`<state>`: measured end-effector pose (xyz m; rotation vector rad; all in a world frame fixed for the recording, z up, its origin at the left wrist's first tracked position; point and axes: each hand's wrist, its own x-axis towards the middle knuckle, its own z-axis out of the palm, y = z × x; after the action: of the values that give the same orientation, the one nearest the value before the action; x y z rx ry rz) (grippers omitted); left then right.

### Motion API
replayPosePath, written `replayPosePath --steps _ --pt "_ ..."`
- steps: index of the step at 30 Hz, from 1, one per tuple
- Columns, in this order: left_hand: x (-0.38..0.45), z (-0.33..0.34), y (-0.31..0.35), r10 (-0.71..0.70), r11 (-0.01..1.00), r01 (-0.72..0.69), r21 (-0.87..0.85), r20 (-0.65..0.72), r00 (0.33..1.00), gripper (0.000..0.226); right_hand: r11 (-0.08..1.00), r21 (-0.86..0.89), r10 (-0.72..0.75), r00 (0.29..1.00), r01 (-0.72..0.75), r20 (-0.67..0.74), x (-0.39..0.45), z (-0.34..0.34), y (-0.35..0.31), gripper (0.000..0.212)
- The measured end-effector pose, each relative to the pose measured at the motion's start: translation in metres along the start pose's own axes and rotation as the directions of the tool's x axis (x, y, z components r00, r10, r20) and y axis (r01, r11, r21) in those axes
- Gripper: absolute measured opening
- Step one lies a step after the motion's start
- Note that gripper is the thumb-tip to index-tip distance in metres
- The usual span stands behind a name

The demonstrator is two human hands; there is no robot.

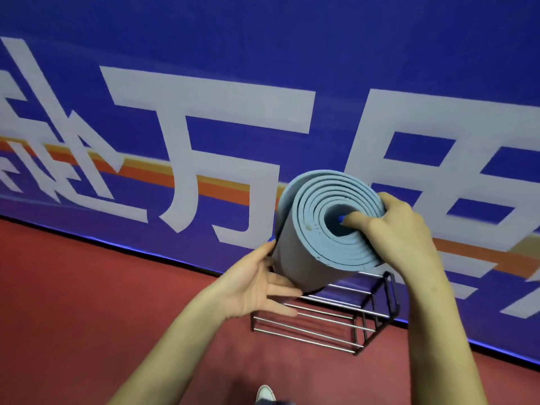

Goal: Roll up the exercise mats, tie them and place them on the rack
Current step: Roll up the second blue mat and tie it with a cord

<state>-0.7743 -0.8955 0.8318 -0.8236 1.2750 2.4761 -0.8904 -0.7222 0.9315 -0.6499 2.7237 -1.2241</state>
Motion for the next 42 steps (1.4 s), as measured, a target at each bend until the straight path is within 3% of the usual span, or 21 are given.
replayPosePath --steps 5,10,13,18,22,25,27,30,35,40,42 --pt "0.069 -0.040 0.078 -0.019 1.000 0.020 0.016 -0.019 1.000 0.063 0.994 -0.007 0.109 0.994 -0.109 -0.005 0.094 0.051 -0.005 0.028" --pt "0.141 -0.084 0.122 -0.145 0.988 0.146 0.039 -0.045 0.988 0.069 0.963 -0.070 0.259 0.966 -0.258 0.003 0.161 0.109 0.005 0.036" --pt "0.183 -0.109 0.137 -0.251 0.965 0.251 0.072 -0.009 0.968 0.060 0.928 -0.091 0.360 0.933 -0.360 -0.023 0.186 0.139 0.012 0.039" --pt "0.246 -0.141 0.162 -0.390 0.910 0.383 0.156 0.016 0.920 0.067 0.876 -0.120 0.464 0.884 -0.467 -0.051 0.212 0.183 0.028 0.038" --pt "0.281 -0.149 0.155 -0.437 0.881 0.436 0.181 -0.037 0.899 0.057 0.826 -0.126 0.554 0.832 -0.549 0.007 0.226 0.206 0.047 0.049" --pt "0.300 -0.158 0.152 -0.479 0.816 0.493 0.303 -0.123 0.869 0.051 0.783 -0.125 0.620 0.779 -0.609 0.091 0.236 0.225 0.067 0.062" --pt "0.312 -0.165 0.158 -0.474 0.769 0.512 0.382 -0.196 0.858 0.042 0.777 -0.163 0.628 0.763 -0.608 0.153 0.246 0.238 0.083 0.060" --pt "0.316 -0.173 0.167 -0.421 0.804 0.501 0.320 -0.289 0.860 0.021 0.810 -0.260 0.578 0.790 -0.526 0.203 0.263 0.240 0.099 0.050" --pt "0.328 -0.177 0.164 -0.442 0.791 0.533 0.300 -0.323 0.837 0.024 0.853 -0.268 0.500 0.849 -0.448 0.171 0.271 0.209 0.108 0.047" --pt "0.341 -0.156 0.147 -0.455 0.762 0.552 0.339 -0.327 0.828 0.024 0.837 -0.166 0.538 0.839 -0.521 0.078 0.268 0.183 0.116 0.062" --pt "0.347 -0.149 0.143 -0.464 0.744 0.558 0.367 -0.316 0.828 0.029 0.823 -0.156 0.563 0.820 -0.546 0.105 0.271 0.183 0.125 0.060"
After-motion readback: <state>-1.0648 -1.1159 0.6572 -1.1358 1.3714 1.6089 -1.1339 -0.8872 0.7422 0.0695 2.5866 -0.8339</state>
